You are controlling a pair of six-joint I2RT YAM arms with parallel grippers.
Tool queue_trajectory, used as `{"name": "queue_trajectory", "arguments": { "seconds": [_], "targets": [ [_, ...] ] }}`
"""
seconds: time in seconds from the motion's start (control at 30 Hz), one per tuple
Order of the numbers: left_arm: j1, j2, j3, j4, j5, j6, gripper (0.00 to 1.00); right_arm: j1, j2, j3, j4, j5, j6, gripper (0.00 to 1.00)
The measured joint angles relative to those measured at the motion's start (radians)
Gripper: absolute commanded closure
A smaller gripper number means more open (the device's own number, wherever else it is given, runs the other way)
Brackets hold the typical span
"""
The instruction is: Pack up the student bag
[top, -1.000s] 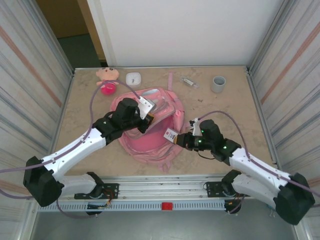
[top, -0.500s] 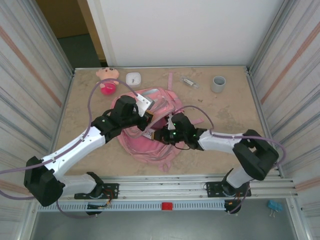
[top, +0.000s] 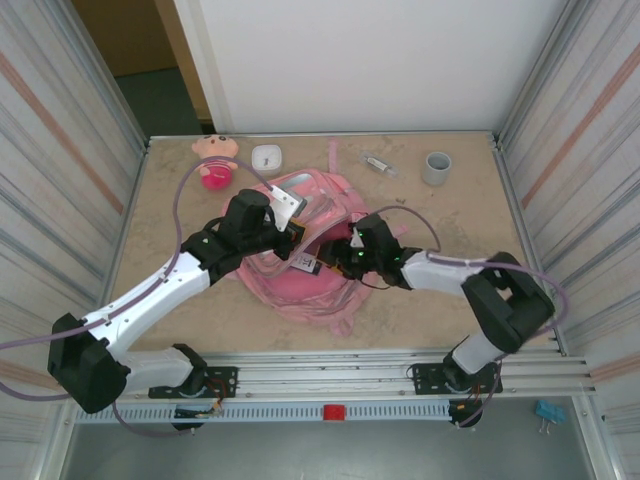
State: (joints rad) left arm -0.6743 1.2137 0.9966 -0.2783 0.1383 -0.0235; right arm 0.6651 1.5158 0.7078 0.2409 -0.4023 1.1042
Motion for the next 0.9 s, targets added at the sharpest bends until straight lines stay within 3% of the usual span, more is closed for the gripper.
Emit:
{"name": "queue_trajectory", "arguments": {
  "seconds": [0.23, 0.33, 0.53, 0.63, 0.77, 0.9],
  "targets": [
    [0.001, 0.006, -0.022, 0.046, 0.009, -0.001, 1.0, -0.056, -0.425, -0.078, -0.193, 0.093, -0.097, 0.38],
    [-0.01, 0.04, -0.03, 0.074, 0.02, 0.0, 1.0, -0.085, -0.589, -0.118, -0.254, 0.108, -0.125, 0.29],
    [-0.087, 0.2, -0.036, 0.15, 0.039, 0.004, 0.91, -0.129, -0.722, -0.141, -0.37, 0.11, -0.163, 0.28],
    [-0.125, 0.305, -0.035, 0.187, 0.034, 0.026, 0.72, -0.122, -0.735, -0.142, -0.427, 0.116, -0.188, 0.27],
    [-0.158, 0.408, -0.03, 0.194, 0.037, 0.043, 0.4, -0.102, -0.772, -0.152, -0.477, 0.151, -0.231, 0.26],
    [-0.159, 0.386, -0.028, 0.194, 0.034, 0.035, 0.24, -0.08, -0.807, -0.165, -0.482, 0.184, -0.308, 0.25]
  ]
}}
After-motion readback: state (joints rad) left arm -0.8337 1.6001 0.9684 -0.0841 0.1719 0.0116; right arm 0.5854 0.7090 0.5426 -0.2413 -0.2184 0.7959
